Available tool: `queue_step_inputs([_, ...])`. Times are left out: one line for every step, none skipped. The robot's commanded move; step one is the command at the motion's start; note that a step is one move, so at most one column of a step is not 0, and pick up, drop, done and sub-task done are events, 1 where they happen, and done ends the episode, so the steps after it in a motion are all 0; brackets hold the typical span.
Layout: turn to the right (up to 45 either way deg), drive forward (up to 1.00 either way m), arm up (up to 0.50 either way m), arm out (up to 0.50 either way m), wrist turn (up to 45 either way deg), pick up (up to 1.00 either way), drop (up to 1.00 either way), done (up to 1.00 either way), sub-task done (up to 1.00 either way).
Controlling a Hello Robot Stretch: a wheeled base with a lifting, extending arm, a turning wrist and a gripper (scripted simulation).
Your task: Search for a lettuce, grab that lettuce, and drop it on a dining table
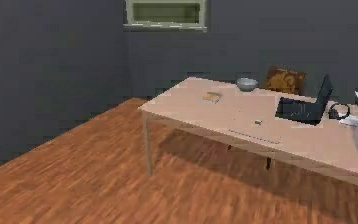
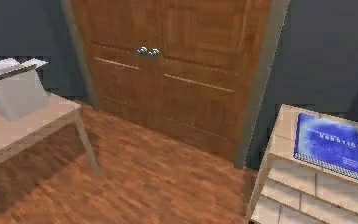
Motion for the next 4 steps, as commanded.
queue_step_inputs([-45.0,0.0,0.0,0.0,0.0,0.0,0.0,0.0,0.0])
queue_step_inputs([-45.0,0.0,0.0,0.0,0.0,0.0,0.0,0.0,0.0])
queue_step_inputs([-12.0,0.0,0.0,0.0,0.0,0.0,0.0,0.0,0.0])
queue_step_inputs([0.0,1.0,0.0,0.0,0.0,0.0,0.0,0.0,0.0])
